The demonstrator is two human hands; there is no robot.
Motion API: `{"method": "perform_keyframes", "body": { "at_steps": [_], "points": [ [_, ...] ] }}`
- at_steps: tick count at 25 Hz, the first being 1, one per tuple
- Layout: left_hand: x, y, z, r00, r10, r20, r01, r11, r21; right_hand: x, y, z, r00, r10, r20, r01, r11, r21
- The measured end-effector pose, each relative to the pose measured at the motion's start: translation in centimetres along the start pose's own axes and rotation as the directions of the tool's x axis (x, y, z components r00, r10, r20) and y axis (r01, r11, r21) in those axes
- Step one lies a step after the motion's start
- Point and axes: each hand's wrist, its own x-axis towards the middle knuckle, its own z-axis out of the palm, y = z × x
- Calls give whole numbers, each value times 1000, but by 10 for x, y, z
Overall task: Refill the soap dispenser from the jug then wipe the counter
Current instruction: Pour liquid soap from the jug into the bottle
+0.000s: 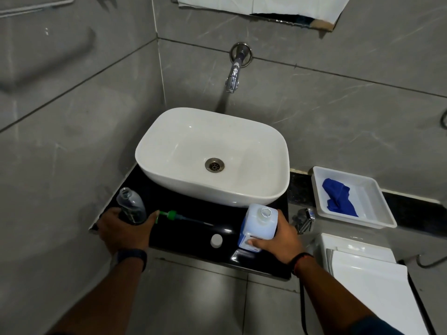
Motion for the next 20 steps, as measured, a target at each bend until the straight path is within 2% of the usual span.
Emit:
{"method": "perform_keyframes", "body": {
  "at_steps": [3,6,8,13,17,20],
  "points": [
    [16,-7,6,989,-84,119,93,993,-73,0,-2,2,1000,-23,-16,23,1000,-11],
    [28,-15,17,960,-79,270,116,986,-123,1,-5,3,999,-36,-21,36,999,-14],
    [34,-17,21,947,-59,315,117,979,-168,2,-12,2,998,-53,-29,53,999,-13],
    [28,14,12,970,59,236,9,961,-277,8,-49,-8,991,-112,-71,114,993,26],
    [14,96,-4,960,235,151,-180,934,-309,12,-112,-51,972,-196,-128,203,978,40],
    [-1,167,-21,942,284,177,-194,896,-400,11,-169,-98,944,-279,-175,286,958,18]
  ]
}}
